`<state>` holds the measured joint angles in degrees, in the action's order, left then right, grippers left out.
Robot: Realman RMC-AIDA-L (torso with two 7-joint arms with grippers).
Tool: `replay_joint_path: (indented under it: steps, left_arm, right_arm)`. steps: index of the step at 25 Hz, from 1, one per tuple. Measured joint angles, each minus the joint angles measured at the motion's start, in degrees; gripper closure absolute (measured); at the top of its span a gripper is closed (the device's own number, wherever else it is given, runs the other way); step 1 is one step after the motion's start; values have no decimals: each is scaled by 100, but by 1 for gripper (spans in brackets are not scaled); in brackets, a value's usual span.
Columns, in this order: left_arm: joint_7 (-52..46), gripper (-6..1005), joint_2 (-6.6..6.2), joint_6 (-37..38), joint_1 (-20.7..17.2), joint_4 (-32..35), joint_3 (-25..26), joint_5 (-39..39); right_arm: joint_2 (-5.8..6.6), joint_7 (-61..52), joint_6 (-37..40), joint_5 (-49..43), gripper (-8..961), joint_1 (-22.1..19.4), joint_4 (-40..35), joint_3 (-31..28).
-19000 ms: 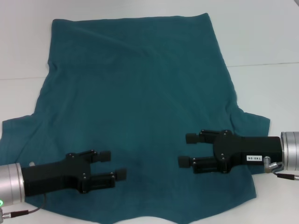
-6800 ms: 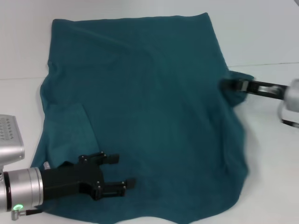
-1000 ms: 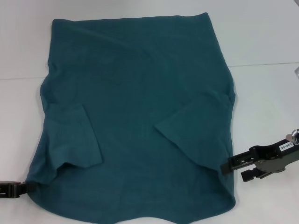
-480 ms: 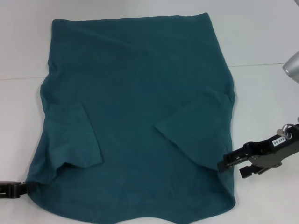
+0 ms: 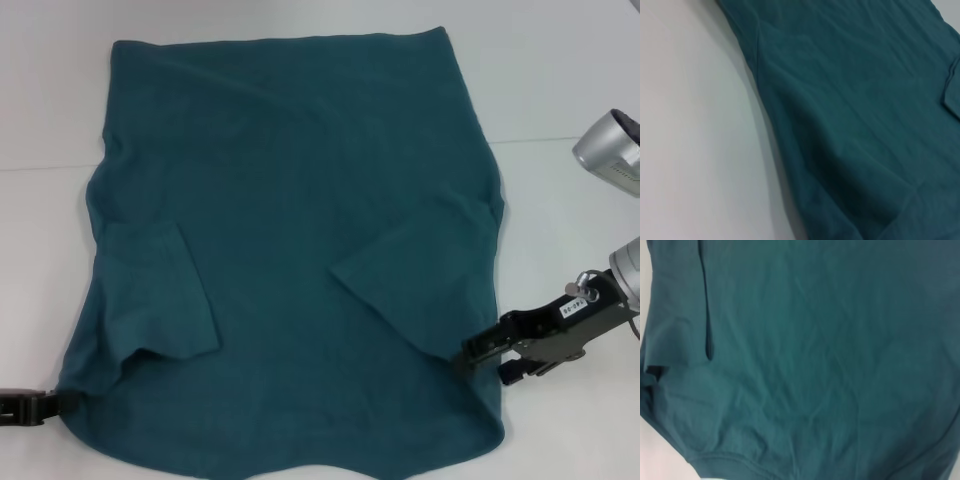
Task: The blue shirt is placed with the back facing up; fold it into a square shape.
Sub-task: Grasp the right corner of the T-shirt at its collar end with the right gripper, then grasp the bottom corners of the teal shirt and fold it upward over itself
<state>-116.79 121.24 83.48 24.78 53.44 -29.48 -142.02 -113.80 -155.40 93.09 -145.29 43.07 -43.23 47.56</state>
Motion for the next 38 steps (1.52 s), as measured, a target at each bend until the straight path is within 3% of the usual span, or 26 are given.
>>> replay_joint_path:
  steps: [18, 23, 26, 32, 38]
  left_arm:
    - [71, 972, -5, 1, -18, 0, 27, 0]
    - [75, 972, -5, 1, -24, 0, 32, 0]
    - [76, 972, -4, 2, -21, 0, 32, 0]
    - [78, 972, -5, 2, -6, -3, 46, 0]
    - [9, 973, -28, 1, -15, 40, 96, -3]
  right_arm:
    - [-122, -340, -155, -307, 425, 69, -57, 341]
    - [-124, -312, -190, -308, 674, 43, -80, 342]
    - [-123, -297, -245, -307, 897, -11, -161, 345]
    - [-204, -98, -376, -289, 932, -203, -427, 322]
    - [-496, 462, -394, 10, 933, -885, -1110, 119]
